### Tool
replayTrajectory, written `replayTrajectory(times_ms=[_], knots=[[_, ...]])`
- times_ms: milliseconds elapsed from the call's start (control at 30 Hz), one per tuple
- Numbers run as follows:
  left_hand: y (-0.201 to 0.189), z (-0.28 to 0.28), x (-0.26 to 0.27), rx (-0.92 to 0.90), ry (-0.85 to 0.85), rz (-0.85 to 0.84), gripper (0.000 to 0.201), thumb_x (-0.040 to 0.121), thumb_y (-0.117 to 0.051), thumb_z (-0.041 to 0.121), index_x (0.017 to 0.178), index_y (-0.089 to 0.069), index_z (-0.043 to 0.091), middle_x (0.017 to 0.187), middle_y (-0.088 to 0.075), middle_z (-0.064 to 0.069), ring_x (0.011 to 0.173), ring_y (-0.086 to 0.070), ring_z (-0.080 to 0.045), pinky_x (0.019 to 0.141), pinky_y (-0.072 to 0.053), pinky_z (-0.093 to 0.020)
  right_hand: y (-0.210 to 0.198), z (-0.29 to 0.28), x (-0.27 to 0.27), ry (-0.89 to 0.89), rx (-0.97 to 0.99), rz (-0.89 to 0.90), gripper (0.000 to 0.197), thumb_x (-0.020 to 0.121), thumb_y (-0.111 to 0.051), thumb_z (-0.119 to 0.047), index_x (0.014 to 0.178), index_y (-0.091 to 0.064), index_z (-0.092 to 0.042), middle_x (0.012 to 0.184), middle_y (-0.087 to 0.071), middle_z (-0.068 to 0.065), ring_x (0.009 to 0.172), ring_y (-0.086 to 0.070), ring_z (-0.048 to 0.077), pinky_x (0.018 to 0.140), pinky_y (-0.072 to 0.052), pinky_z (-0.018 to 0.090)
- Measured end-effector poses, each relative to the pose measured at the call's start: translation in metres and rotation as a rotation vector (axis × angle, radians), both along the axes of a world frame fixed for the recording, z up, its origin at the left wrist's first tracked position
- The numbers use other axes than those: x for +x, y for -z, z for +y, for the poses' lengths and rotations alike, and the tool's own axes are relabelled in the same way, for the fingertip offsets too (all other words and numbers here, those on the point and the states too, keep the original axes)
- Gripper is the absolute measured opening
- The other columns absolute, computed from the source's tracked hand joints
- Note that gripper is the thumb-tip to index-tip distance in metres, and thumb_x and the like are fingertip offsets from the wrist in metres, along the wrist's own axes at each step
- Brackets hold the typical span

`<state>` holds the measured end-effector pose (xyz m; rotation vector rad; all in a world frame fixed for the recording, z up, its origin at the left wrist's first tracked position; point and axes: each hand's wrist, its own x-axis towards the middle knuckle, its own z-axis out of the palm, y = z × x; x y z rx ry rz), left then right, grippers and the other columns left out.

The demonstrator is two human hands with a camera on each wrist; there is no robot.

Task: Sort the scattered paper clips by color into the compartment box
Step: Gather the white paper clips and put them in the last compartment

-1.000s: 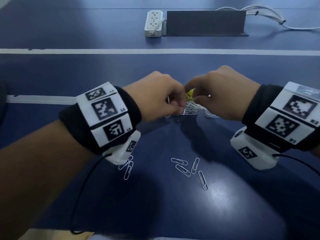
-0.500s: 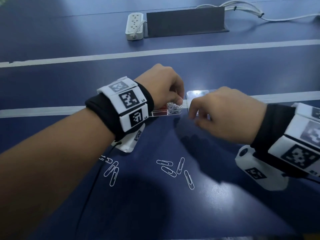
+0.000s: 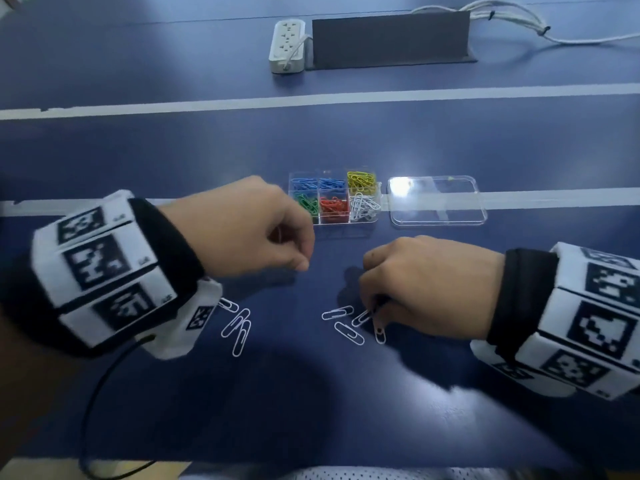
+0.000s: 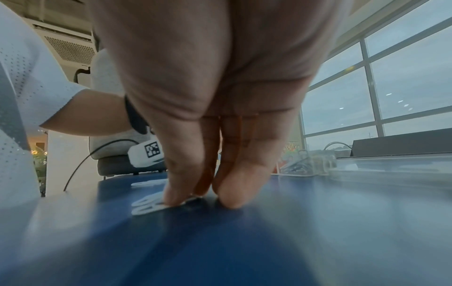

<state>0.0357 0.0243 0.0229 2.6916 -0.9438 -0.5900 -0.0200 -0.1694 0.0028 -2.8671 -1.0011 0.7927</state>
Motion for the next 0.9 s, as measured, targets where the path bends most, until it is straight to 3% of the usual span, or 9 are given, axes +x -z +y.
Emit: replayTrajectory(times_ms=[133, 300, 500, 633, 733, 900], knots=[[0.007, 0.034, -0.022, 0.187, -0.076, 0.062, 0.025, 0.07, -0.069, 0.051, 0.084, -0.064, 0.031, 0.076, -0.064, 0.012, 0.074, -0.058, -0.005, 0.074, -0.049, -0.025, 0.0, 0.003, 0.004, 0.024, -0.006, -0.016, 0.018, 0.089, -0.051, -0.04, 0.093, -0.06, -0.025, 0.105, -0.057, -0.004, 0.098, -0.059, 0.023, 0.083, -0.049, 0.035], [0.018, 0.045, -0.047, 0.318, -0.132, 0.038, 0.053, 0.06, -0.06, 0.073, 0.098, -0.043, 0.039, 0.092, -0.041, 0.018, 0.087, -0.045, -0.003, 0.081, -0.042, -0.023, -0.004, 0.008, 0.008, 0.019, 0.072, -0.066, 0.013, 0.088, -0.05, -0.037, 0.089, -0.057, -0.026, 0.094, -0.062, -0.004, 0.092, -0.059, 0.02, 0.08, -0.049, 0.035], [0.027, 0.036, -0.051, 0.237, -0.174, 0.053, 0.042, 0.065, -0.072, 0.051, 0.087, -0.04, 0.035, 0.082, -0.039, 0.017, 0.084, -0.046, -0.01, 0.074, -0.041, -0.025, -0.002, 0.012, 0.009, -0.072, 0.016, -0.014, 0.03, 0.084, -0.06, -0.037, 0.113, -0.058, -0.031, 0.112, -0.056, -0.007, 0.103, -0.058, 0.021, 0.086, -0.048, 0.036], [0.027, 0.034, -0.053, 0.135, -0.199, 0.126, 0.024, 0.071, -0.073, 0.031, 0.077, -0.05, 0.033, 0.078, -0.055, 0.014, 0.076, -0.057, -0.006, 0.073, -0.05, -0.028, 0.002, 0.012, 0.01, -0.102, 0.003, -0.04, 0.019, 0.087, -0.057, -0.033, 0.105, -0.061, -0.03, 0.107, -0.061, -0.008, 0.1, -0.059, 0.017, 0.085, -0.048, 0.033], [0.027, 0.035, -0.055, 0.108, -0.19, 0.138, 0.013, 0.076, -0.066, 0.021, 0.081, -0.058, 0.03, 0.073, -0.063, 0.015, 0.072, -0.061, -0.003, 0.074, -0.053, -0.027, 0.0, 0.01, 0.009, -0.102, -0.012, -0.053, 0.02, 0.087, -0.053, -0.039, 0.103, -0.061, -0.03, 0.108, -0.058, -0.009, 0.099, -0.059, 0.018, 0.083, -0.049, 0.032], [0.028, 0.034, -0.059, 0.127, -0.103, 0.083, 0.014, 0.081, -0.056, 0.024, 0.091, -0.056, 0.034, 0.068, -0.057, 0.019, 0.069, -0.053, 0.0, 0.063, -0.04, -0.012, -0.004, 0.009, 0.002, -0.125, 0.014, -0.069, 0.018, 0.088, -0.046, -0.037, 0.091, -0.062, -0.028, 0.107, -0.053, -0.008, 0.096, -0.059, 0.02, 0.081, -0.05, 0.035]])
